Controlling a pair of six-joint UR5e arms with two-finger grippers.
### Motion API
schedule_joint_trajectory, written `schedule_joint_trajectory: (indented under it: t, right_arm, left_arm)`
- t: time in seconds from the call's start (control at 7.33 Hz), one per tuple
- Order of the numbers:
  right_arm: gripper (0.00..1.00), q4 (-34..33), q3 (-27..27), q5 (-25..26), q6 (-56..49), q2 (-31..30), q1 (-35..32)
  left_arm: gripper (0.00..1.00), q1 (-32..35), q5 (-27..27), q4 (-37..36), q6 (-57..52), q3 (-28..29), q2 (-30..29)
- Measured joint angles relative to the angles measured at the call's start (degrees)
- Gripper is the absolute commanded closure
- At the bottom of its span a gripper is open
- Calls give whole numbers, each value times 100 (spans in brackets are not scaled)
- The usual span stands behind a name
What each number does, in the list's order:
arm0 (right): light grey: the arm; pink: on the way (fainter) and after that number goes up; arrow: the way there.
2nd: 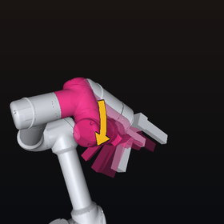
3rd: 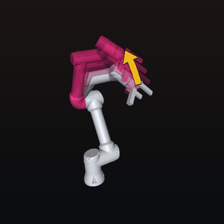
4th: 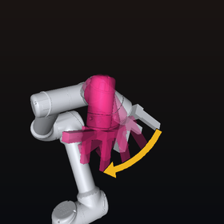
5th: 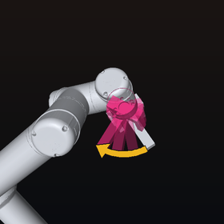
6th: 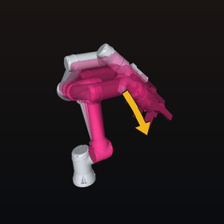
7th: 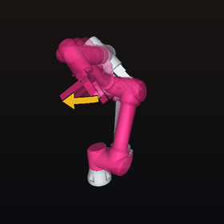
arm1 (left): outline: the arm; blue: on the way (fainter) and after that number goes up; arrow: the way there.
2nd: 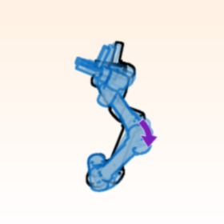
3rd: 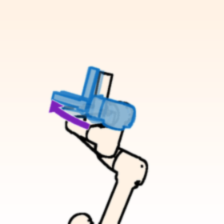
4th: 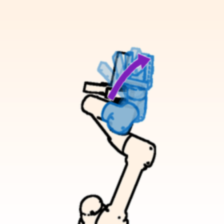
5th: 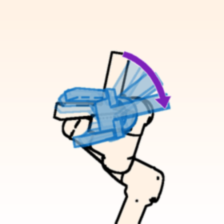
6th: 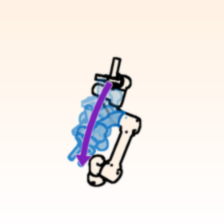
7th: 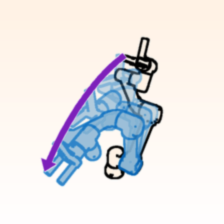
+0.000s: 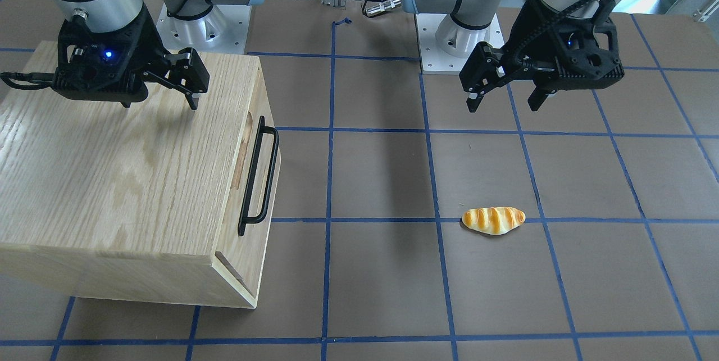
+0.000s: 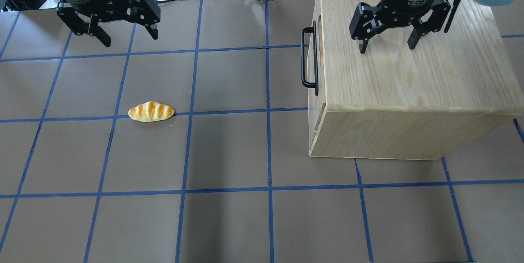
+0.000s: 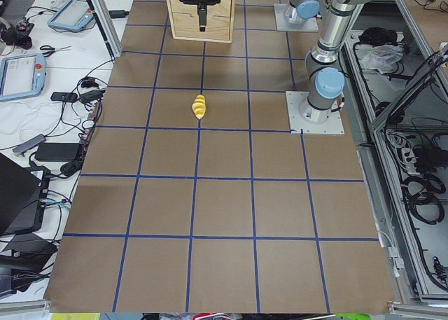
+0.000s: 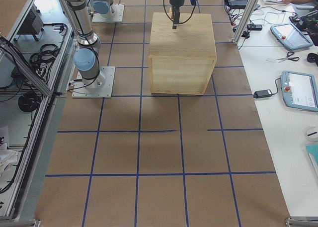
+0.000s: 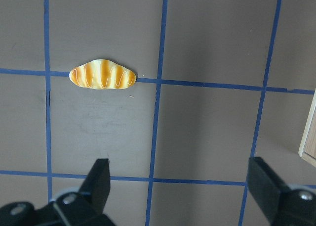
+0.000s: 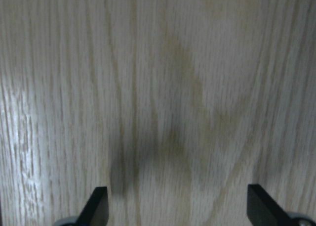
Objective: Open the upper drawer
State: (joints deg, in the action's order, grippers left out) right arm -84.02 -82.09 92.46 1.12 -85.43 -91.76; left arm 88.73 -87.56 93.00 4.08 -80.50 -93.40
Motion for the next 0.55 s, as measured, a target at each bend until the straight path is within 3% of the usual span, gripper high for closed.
schedule_joint_trajectory:
  t: [0.55]
  right_arm:
    - [0,0,0,0,-2,0,1]
  left_arm:
    - [0,12,-5,-20,-1,-33,12]
